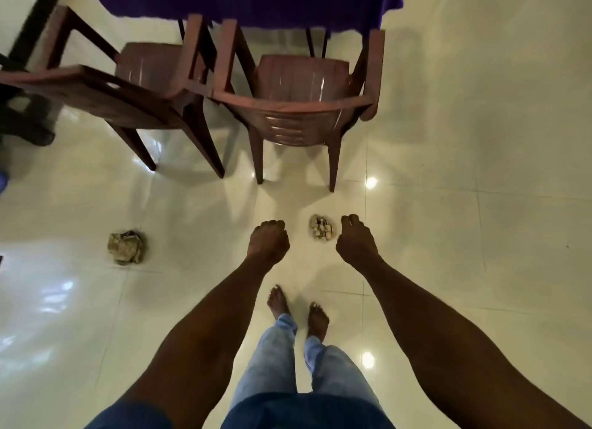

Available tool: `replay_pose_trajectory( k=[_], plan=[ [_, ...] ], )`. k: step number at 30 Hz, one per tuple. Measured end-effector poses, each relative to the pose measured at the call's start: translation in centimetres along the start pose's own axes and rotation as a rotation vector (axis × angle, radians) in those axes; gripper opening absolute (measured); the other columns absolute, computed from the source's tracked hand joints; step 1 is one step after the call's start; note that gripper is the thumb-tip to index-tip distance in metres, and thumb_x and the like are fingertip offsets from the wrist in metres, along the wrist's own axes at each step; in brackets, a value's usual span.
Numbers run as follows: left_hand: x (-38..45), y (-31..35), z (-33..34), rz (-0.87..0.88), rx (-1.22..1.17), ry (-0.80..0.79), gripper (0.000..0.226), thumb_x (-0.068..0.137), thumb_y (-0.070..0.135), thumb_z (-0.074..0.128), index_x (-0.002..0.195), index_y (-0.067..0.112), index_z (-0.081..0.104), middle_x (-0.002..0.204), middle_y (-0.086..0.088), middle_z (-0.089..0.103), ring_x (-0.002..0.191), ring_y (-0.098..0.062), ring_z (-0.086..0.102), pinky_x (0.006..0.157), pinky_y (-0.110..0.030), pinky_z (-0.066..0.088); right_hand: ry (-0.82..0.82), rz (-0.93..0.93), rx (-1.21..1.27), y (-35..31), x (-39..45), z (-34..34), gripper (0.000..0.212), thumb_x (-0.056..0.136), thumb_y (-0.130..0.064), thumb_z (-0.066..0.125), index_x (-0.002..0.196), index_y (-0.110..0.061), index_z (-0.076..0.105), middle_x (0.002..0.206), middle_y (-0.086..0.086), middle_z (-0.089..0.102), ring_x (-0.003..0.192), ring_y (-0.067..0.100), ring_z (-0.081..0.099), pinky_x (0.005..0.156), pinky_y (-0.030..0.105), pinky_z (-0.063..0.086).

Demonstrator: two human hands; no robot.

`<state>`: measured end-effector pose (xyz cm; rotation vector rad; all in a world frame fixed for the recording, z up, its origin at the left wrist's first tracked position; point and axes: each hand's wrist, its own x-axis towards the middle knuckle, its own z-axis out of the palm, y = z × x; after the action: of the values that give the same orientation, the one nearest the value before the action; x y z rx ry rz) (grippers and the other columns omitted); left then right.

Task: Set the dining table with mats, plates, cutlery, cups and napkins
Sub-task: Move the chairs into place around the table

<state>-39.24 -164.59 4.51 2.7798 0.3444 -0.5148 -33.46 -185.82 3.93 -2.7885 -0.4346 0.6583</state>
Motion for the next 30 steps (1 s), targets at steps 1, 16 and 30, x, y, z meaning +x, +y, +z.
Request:
replay_pose_trajectory(
  k=[1, 16, 30],
  plan=[
    [0.1, 0.1, 1.0, -0.028, 0.007, -0.039, 0.017, 0.093, 0.014, 0.044, 0.098, 0.009, 0.059, 0.103, -0.011, 0.065, 0.099, -0.033, 0.06, 0.073, -0.034, 0.041, -0.051, 0.05, 0.044, 0.7, 0.1, 1.0, 0.045, 0.086, -0.005, 0.048, 0.131, -0.001, 0.044, 0.125, 0.019, 0.05, 0.105, 0.039, 0.057, 0.087, 0.042, 0.046],
    [16.5, -8.6, 34.5, -0.063, -0.103, -0.244, 0.018, 0.091, 0.016, 0.049, 0.102, 0.012, 0.063, 0.111, -0.006, 0.064, 0.107, -0.029, 0.058, 0.08, -0.031, 0.043, -0.185, 0.364, 0.273, 12.0, 17.7, 32.6, 0.049, 0.088, -0.015, 0.054, 0.135, -0.007, 0.041, 0.132, 0.015, 0.049, 0.12, 0.036, 0.051, 0.093, 0.039, 0.044],
    [38.8, -14.7, 47.9, 0.026, -0.03, -0.323, 0.032, 0.09, 0.028, 0.059, 0.112, 0.006, 0.064, 0.119, -0.014, 0.063, 0.112, -0.033, 0.058, 0.089, -0.034, 0.048, -0.22, 0.199, 0.078, 16.5, 38.6, 51.2, 0.096, 0.072, -0.043, 0.081, 0.149, -0.034, 0.024, 0.144, 0.015, 0.022, 0.13, 0.041, 0.029, 0.097, 0.053, 0.042]
  ],
)
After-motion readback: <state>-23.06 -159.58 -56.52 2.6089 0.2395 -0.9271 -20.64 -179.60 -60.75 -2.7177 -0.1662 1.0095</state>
